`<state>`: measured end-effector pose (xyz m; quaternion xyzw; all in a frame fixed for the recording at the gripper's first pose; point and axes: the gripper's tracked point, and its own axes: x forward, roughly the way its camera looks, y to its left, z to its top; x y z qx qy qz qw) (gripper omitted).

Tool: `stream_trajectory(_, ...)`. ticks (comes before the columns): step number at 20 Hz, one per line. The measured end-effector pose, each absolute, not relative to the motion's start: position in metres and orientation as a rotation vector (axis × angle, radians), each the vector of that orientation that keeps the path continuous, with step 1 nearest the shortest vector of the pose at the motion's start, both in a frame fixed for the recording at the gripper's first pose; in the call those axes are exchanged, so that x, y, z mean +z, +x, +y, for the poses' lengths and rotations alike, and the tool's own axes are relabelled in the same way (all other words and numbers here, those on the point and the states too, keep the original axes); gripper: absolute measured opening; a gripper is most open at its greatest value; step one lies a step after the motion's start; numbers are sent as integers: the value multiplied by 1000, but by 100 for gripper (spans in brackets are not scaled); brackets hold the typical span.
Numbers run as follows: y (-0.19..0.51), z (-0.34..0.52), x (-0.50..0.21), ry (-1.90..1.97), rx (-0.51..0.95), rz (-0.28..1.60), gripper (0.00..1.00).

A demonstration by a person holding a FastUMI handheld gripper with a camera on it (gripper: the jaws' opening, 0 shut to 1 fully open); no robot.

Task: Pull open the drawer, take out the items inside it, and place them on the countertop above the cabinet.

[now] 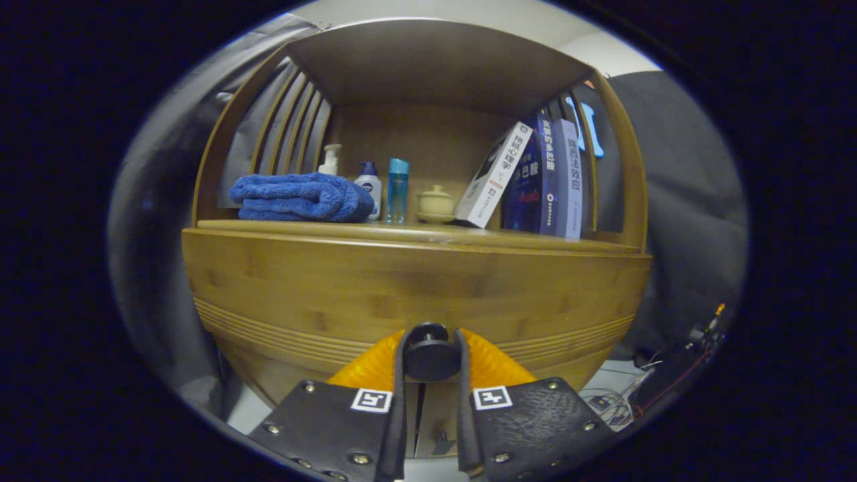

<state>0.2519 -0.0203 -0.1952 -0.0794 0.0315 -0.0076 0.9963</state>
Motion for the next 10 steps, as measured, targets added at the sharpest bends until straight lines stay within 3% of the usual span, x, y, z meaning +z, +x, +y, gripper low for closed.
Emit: stream_trajectory(10, 167, -27, -198, -147, -25, 90, 30)
